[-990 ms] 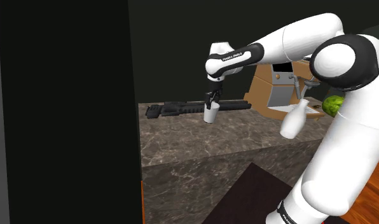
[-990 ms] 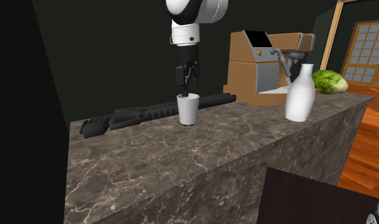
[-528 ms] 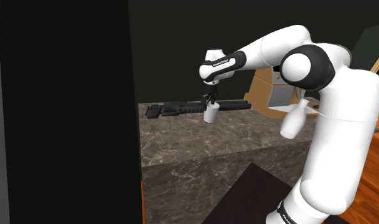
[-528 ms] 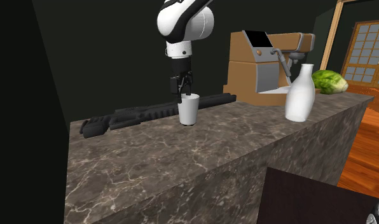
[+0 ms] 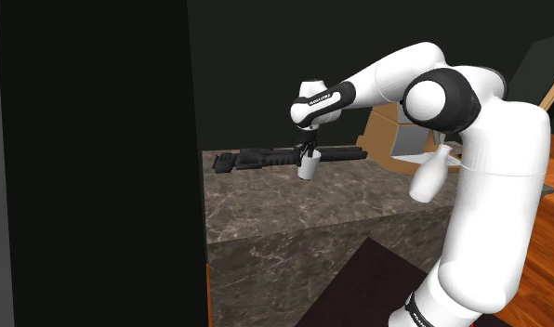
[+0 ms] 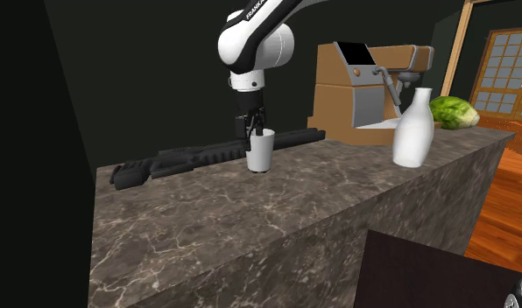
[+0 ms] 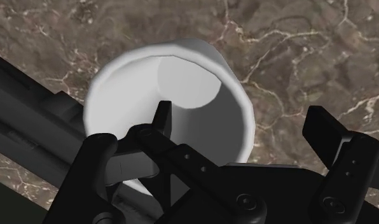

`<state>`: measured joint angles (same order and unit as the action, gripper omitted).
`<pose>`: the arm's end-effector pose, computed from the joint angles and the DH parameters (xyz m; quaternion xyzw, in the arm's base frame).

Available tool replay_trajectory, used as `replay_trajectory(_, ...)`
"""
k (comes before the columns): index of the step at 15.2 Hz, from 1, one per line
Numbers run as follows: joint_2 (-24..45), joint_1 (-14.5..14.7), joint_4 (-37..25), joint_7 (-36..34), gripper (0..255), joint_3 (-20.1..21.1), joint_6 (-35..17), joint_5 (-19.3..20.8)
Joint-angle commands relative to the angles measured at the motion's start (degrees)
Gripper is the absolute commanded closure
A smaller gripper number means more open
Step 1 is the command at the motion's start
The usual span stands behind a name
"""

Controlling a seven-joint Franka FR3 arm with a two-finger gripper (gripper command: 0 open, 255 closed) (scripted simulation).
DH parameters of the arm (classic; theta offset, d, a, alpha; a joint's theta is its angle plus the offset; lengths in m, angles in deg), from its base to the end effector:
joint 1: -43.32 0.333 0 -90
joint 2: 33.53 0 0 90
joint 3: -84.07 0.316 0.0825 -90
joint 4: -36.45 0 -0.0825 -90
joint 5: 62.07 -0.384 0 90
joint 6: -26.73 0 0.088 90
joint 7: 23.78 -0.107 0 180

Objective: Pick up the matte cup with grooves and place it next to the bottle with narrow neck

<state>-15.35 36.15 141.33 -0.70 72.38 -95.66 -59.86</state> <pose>0.5986 -0.1976 0.3631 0.9975 0.0520 -0.0198 0.0437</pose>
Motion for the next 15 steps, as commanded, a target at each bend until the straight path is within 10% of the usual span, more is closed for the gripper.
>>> replay_trajectory(1, 0.0, 0.0, 0.0, 0.0, 0, 0.0, -0.1, 0.0)
replay_trajectory(4, 0.0, 0.0, 0.0, 0.0, 0, 0.0, -0.1, 0.0)
replay_trajectory(5, 0.0, 0.0, 0.0, 0.0, 255, 0.0, -0.1, 0.0)
replay_trajectory(15, -0.3, 0.0, -0.3, 0.0, 255, 0.0, 0.6, 0.0)
